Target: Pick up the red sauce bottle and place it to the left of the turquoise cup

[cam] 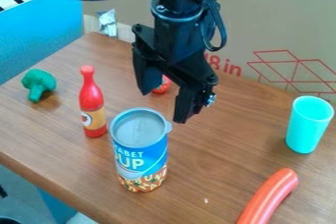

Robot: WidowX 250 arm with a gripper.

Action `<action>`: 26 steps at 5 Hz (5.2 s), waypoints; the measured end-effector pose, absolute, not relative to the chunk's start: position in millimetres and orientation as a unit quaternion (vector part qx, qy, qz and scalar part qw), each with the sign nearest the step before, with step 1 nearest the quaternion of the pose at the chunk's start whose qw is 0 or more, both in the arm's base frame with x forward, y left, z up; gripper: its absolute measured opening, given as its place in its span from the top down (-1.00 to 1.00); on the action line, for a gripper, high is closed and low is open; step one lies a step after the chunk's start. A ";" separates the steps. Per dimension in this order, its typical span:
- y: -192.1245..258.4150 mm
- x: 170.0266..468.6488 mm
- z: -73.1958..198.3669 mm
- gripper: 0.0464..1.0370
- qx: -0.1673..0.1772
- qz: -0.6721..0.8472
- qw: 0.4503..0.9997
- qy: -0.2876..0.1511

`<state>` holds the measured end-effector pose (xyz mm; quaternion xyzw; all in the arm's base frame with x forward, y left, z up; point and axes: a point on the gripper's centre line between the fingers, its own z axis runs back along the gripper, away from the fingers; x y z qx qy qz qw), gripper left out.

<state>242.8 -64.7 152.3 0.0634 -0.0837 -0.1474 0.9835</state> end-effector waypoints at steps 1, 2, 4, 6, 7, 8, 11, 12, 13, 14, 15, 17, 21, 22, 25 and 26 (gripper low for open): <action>-63.8 241.5 146.4 -0.93 0.066 -0.148 0.984 -0.072; -48.2 239.8 159.5 -0.93 0.064 -0.137 0.983 -0.101; 19.1 231.2 187.9 -0.93 0.052 -0.096 0.987 -0.117; 53.2 245.8 175.9 -0.93 0.043 -0.082 0.991 -0.096; 63.4 257.8 164.6 -0.93 0.022 -0.077 0.994 -0.074; 64.5 261.4 158.3 -0.93 0.020 -0.075 0.995 -0.069; 69.9 266.1 137.5 -0.93 0.003 -0.076 0.996 -0.038; 74.1 264.3 138.4 -0.93 0.013 -0.070 0.997 -0.029; 76.2 263.2 136.0 -0.93 0.016 -0.067 0.997 -0.016; 79.0 262.9 136.5 -0.93 0.026 -0.065 0.997 -0.014; 85.2 266.5 136.1 -0.93 0.027 -0.065 0.997 -0.032; 93.1 272.4 113.1 -0.93 0.023 -0.064 0.998 -0.013; 88.1 270.8 106.8 0.39 0.012 -0.040 0.999 -0.020; 75.8 269.3 118.9 0.39 0.017 -0.043 0.999 -0.022; -16.4 345.9 155.0 0.39 0.016 -0.127 0.988 -0.086; -54.0 368.8 145.2 0.39 0.007 -0.159 0.984 -0.081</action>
